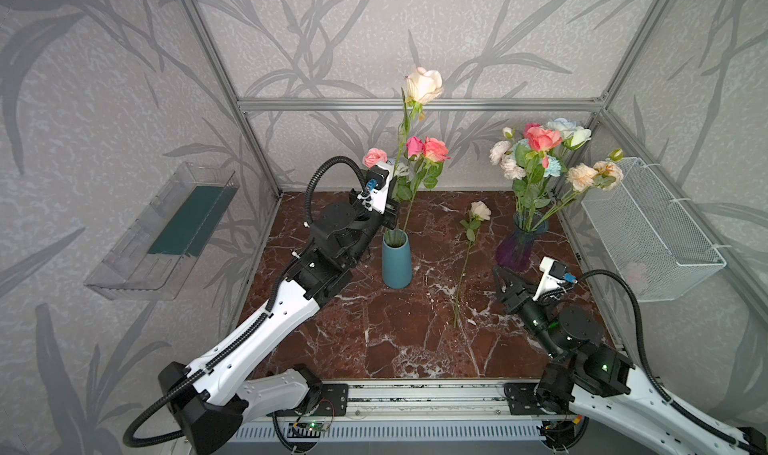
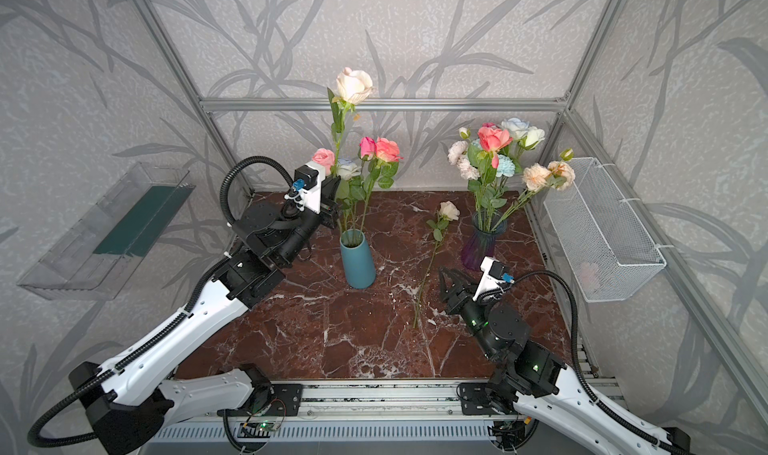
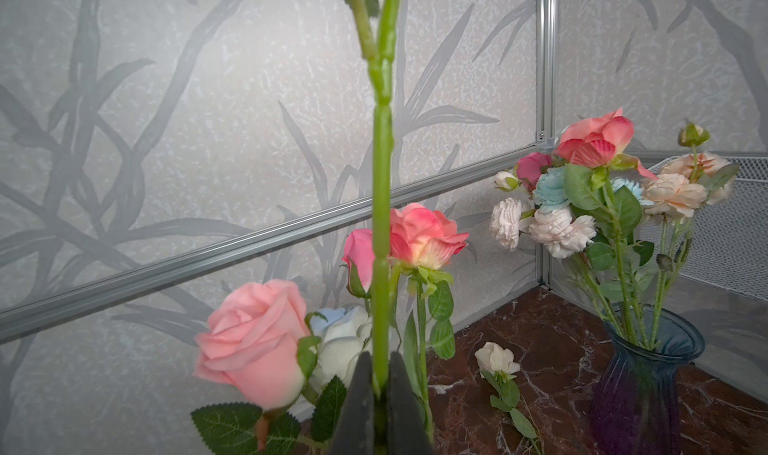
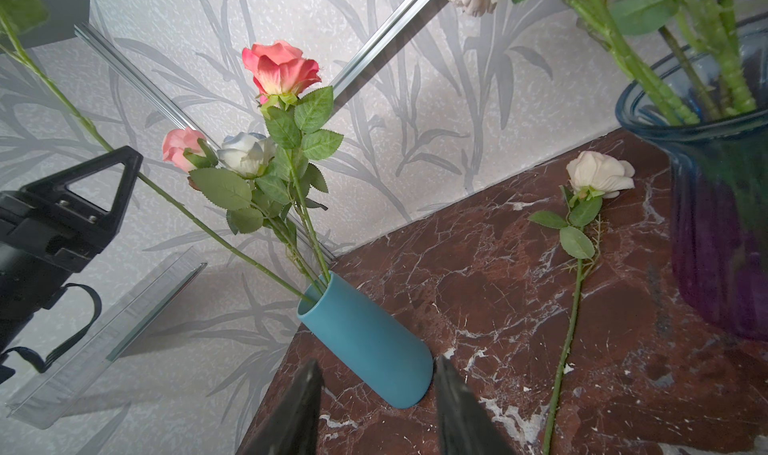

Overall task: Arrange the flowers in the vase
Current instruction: 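Lower the white rose into the teal cup with the left gripper, then reach the right gripper to the last white rose and grasp its stem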

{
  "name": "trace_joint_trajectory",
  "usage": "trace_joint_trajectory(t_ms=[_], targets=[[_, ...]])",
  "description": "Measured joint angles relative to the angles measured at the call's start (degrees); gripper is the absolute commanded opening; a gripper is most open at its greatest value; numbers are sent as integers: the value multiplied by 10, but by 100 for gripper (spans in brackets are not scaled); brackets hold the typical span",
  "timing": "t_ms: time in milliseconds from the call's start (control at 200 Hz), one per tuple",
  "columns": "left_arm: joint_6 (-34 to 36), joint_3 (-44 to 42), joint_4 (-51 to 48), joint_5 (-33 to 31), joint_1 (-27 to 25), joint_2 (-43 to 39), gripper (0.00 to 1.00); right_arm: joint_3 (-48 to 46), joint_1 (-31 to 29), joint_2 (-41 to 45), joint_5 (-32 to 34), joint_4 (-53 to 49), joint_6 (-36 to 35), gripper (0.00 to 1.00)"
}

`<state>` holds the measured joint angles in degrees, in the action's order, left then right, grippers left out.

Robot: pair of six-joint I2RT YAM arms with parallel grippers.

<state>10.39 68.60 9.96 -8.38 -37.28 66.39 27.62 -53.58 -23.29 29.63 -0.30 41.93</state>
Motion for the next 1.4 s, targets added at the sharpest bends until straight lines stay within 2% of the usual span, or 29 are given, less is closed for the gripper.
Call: trace_joint_trajectory(t_ms=[295, 360, 415, 455, 520, 600, 930, 1015, 1195, 1400], targets=[[-65, -95, -1, 19, 10, -6, 0, -10, 0, -27, 0, 6, 0, 46], [-75, -111, -4, 28, 10, -8, 11, -13, 0, -31, 0, 7, 0, 46], [-81, -120, -7, 32, 10, -10, 16, -14, 0, -33, 0, 9, 0, 46], [-86, -126, -11, 34, 10, -14, 24, -14, 0, -33, 0, 9, 1, 46], [-93, -135, -17, 35, 10, -24, 43, -14, 0, -33, 0, 10, 0, 47], [-95, -140, -24, 36, 10, -36, 52, -14, 0, -33, 0, 10, 1, 46], [-101, -140, -53, 34, 10, -88, 58, -13, 0, -49, -1, 10, 0, 47], [-105, -143, -63, 37, 10, -111, 59, 6, 0, -71, 4, -19, -6, 49], [-123, -188, -64, 41, 10, -210, 62, 108, 8, -171, 37, -125, -17, 51], [-129, -284, -39, -14, 10, -301, 70, 167, 95, -317, -20, -190, -11, 51]])
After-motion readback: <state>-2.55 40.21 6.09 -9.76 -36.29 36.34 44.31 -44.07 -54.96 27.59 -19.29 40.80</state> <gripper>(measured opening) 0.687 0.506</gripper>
